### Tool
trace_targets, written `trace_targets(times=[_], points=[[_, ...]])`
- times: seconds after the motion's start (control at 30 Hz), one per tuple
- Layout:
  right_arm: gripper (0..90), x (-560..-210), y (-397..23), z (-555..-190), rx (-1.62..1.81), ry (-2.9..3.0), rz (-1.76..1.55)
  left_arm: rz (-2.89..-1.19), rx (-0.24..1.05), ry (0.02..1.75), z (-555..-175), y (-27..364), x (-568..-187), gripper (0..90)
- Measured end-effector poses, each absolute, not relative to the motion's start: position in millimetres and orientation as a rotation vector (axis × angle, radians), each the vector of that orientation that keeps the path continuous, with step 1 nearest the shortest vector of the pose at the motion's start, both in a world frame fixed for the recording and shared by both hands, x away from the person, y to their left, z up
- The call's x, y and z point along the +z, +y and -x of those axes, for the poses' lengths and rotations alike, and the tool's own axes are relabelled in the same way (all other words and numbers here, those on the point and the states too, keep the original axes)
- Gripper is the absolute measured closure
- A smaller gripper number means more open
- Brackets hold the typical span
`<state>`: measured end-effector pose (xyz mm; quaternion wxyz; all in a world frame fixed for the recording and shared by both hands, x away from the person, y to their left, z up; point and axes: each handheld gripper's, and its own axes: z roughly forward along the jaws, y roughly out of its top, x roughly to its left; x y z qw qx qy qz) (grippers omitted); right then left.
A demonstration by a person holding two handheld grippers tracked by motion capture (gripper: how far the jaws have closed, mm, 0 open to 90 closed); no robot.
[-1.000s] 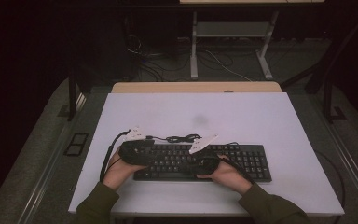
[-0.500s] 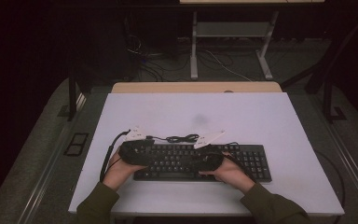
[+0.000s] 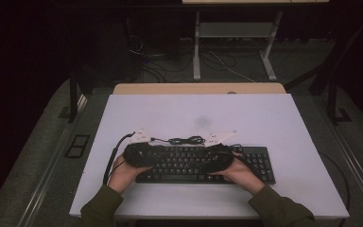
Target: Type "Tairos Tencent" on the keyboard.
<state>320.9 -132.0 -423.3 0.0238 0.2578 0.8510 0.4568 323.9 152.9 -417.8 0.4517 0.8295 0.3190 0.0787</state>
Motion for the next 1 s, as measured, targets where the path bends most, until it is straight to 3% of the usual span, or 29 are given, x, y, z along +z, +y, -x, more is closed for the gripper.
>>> trace_targets(times=[0.37,1.0], points=[[32.8,-421.1,-148.6,-321.2,1.404,2.585,-0.83,-2.086,0.147,0.749,-324.4,140.9,-421.1,89.0],[29.0,-419.9,-177.9,-314.8,1.401,2.547,-0.886,-2.147,0.138,0.733,-329.0,122.4,-431.3,89.4]])
